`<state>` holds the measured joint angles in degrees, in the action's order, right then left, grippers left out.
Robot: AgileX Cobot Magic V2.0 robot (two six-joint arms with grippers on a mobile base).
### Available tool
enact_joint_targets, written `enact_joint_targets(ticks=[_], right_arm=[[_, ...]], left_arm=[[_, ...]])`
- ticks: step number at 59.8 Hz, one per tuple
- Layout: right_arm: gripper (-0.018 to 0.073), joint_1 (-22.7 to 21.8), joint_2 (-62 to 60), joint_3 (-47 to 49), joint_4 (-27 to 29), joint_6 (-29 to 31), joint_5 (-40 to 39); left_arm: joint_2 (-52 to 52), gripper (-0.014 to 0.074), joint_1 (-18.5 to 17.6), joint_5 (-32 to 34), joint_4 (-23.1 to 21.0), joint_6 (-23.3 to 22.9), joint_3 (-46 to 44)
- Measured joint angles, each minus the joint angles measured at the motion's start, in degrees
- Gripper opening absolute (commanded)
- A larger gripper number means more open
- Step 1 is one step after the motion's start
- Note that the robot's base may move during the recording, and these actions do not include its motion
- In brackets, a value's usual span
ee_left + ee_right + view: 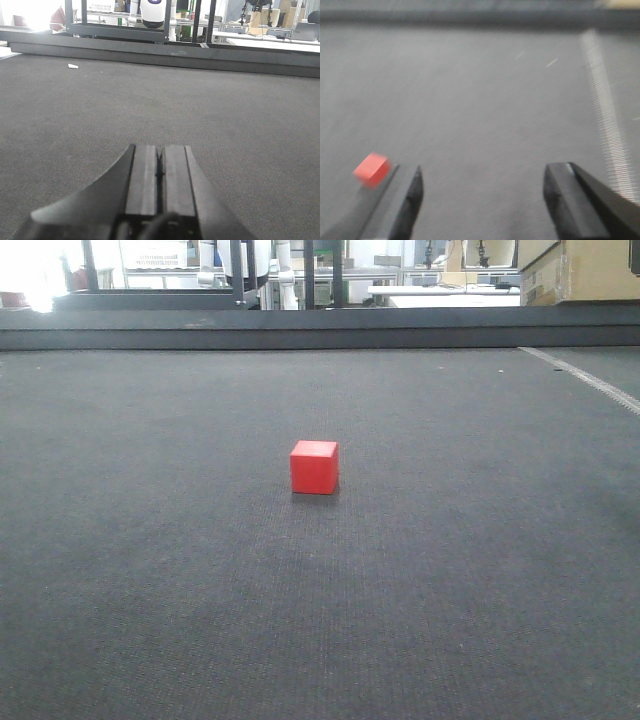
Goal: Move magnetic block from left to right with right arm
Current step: 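Close the right gripper around the red cube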
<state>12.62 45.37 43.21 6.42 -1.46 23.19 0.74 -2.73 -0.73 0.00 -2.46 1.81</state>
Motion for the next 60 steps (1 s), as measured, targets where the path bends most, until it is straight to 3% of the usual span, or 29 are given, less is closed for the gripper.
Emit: enact_joint_targets(ticks=[15,29,43,60], right_arm=[[0.0634,13.1,19.9,15.4,-0.1,-3.5,9.0],[0.0634,20.9,39.0,32.7,-4.1,-17.0,18.8],[0.0634,24.1,55.2,47.6,-11.4,-30.6,30.7],[0.0634,24.5,67.7,58.3,-14.5,-38.7,34.8]], left_arm=[[0.0,-0.0116,0.0,0.0,0.0,0.0,0.0],[0.0,-0.0116,0.0,0.0,0.0,0.0,0.0],[0.0,-0.0116,0.0,0.0,0.0,0.0,0.0],[0.0,-0.0116,0.0,0.0,0.0,0.0,0.0]])
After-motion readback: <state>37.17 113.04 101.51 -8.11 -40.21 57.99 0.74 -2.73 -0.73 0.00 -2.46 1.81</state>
